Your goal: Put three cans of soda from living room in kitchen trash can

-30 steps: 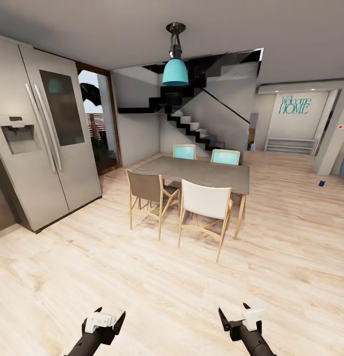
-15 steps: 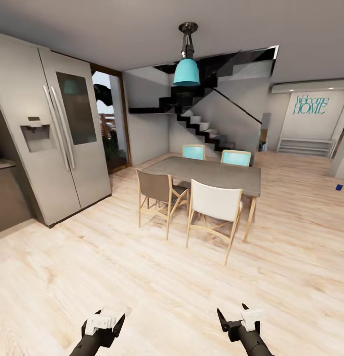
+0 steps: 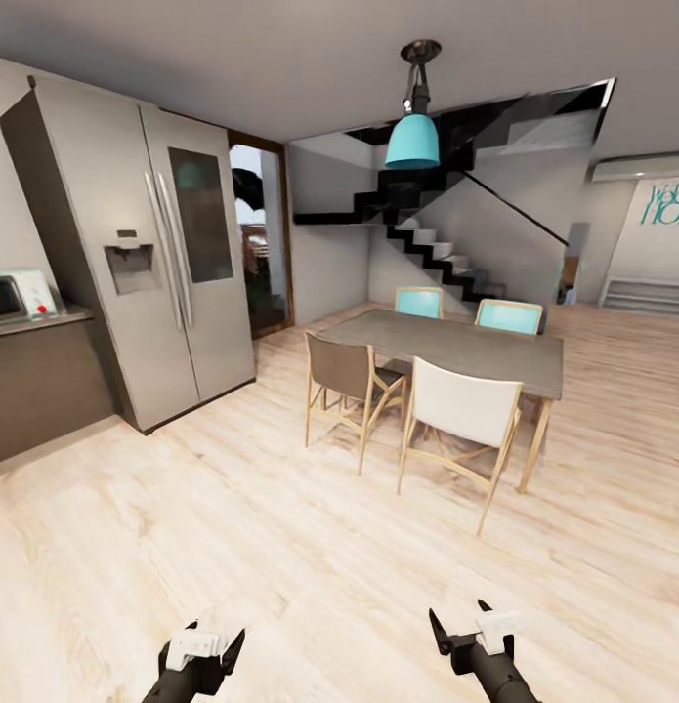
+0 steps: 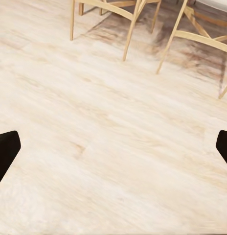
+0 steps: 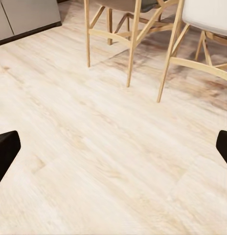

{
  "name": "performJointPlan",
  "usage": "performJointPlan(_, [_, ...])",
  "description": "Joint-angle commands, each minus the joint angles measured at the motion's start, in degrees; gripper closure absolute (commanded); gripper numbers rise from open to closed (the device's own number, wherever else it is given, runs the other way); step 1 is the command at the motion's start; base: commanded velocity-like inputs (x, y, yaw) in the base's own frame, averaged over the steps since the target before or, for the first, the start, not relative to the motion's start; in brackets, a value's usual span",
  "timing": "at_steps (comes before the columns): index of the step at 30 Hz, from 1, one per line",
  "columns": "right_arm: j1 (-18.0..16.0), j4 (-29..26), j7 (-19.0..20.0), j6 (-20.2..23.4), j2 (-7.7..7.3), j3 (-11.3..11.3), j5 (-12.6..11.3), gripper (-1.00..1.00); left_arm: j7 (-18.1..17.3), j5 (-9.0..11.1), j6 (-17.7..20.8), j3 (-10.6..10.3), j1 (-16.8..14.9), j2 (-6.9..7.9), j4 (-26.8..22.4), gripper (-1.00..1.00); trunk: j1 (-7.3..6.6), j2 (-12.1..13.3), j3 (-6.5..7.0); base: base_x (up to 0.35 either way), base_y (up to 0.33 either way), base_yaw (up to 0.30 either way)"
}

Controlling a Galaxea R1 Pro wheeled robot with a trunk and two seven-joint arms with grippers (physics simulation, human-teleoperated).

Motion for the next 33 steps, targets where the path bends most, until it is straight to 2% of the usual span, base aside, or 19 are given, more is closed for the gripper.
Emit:
performJointPlan(1, [0.00,0.01,0.00,0.00,0.01,0.00,0.00,-1.00,0.01,0.00,-0.03,-0.01,0.00,0.00,0.13,-1.00,0.00,0.00,0.00,0.000,0.000,0.251])
performJointPlan(28, [0.00,1.62,0.00,-0.08,0.11,0.16,0.08,-1.00,0.04,-0.13,-0.22,-0.05,0.00,0.00,0.70,-1.00,0.00,0.00,0.00,0.000,0.000,0.250])
performJointPlan(33, [0.00,1.68,-0.02,-0.15,0.11,0.16,0.07,-1.00,0.04,-0.16,-0.22,-0.04,0.00,0.00,0.71,-1.00,0.00,0.00,0.00,0.000,0.000,0.121])
